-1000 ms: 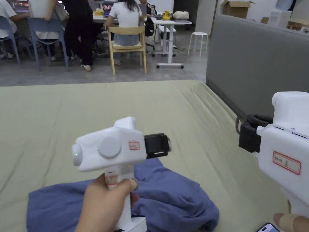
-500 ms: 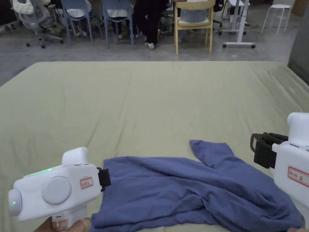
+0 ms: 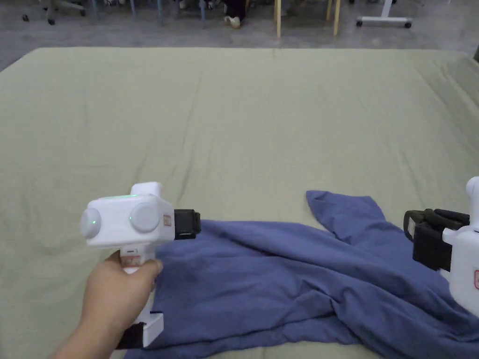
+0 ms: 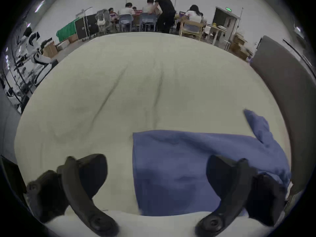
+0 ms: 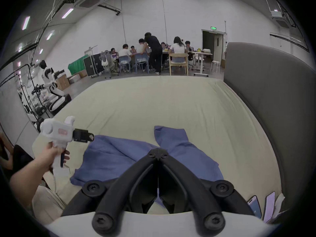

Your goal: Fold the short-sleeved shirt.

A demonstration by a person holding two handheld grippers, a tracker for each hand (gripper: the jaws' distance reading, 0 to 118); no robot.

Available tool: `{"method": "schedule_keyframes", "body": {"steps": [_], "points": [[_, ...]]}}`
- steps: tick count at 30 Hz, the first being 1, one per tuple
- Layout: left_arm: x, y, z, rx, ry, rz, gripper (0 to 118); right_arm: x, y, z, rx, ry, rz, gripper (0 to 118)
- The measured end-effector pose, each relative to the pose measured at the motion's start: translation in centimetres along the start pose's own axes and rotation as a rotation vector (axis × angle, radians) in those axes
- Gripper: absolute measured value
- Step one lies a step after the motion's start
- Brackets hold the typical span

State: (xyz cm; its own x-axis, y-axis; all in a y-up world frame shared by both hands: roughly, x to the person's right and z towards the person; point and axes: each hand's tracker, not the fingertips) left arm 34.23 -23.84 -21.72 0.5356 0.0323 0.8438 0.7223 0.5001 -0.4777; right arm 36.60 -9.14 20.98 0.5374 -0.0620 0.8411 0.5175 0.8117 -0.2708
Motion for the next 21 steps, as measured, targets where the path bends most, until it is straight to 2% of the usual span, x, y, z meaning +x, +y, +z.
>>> {"method": "schedule_keyframes", "body": {"steps": [1, 5, 7, 8, 9, 10, 11, 12, 13, 17, 18, 19, 20, 21], "points": [[-0.2, 1.3, -1.5, 0.061, -0.003, 0.019, 118, 0.4, -0.3, -0.3, -0.008, -0.009, 0.003, 2], [0.1, 1.4, -6.1, -0.091, 0.080, -0.023, 118, 2.1, -1.2, -1.2, -0.054, -0.059, -0.006, 2], [0.3, 1.1, -7.0, -0.105, 0.043, -0.016, 118, 2.9, -1.6, -1.6, -0.080, -0.085, -0.011, 2], [0.1, 1.1, -6.0, -0.053, 0.025, 0.028, 110, 3.4, -1.7, -1.8, -0.092, -0.103, -0.012, 2], [0.0, 1.1, -5.3, -0.030, 0.007, 0.051, 88, 3.9, -2.0, -1.9, -0.104, -0.119, -0.013, 2], [0.0, 1.2, -4.3, 0.000, -0.026, 0.054, 57, 4.4, -2.2, -2.0, -0.115, -0.128, -0.016, 2], [0.1, 1.3, -3.6, 0.019, -0.013, 0.024, 2, 5.1, -2.5, -2.2, -0.128, -0.136, -0.023, 2], [0.2, 1.3, -2.7, 0.042, -0.009, -0.013, 0, 5.8, -2.7, -2.4, -0.143, -0.144, -0.034, 2], [0.2, 1.3, -1.9, 0.036, -0.118, -0.007, 0, 6.5, -3.0, -2.6, -0.166, -0.153, -0.051, 2], [0.4, 0.9, 3.9, 0.130, -0.220, 0.048, 0, 10.1, -4.0, -3.1, -0.220, -0.154, -0.167, 4], [0.5, 0.7, 5.7, 0.162, -0.226, 0.038, 0, 10.9, -4.2, -3.4, -0.246, -0.136, -0.198, 9], [0.3, 0.8, 7.1, 0.194, -0.230, 0.022, 0, 11.8, -4.4, -3.8, -0.294, -0.131, -0.230, 42], [0.3, 0.5, 9.0, 0.225, -0.241, 0.019, 0, 12.5, -4.9, -4.4, -0.343, -0.137, -0.243, 90], [0.3, 0.2, 10.5, 0.251, -0.250, 0.027, 0, 12.9, -5.5, -5.0, -0.391, -0.149, -0.247, 118]]}}
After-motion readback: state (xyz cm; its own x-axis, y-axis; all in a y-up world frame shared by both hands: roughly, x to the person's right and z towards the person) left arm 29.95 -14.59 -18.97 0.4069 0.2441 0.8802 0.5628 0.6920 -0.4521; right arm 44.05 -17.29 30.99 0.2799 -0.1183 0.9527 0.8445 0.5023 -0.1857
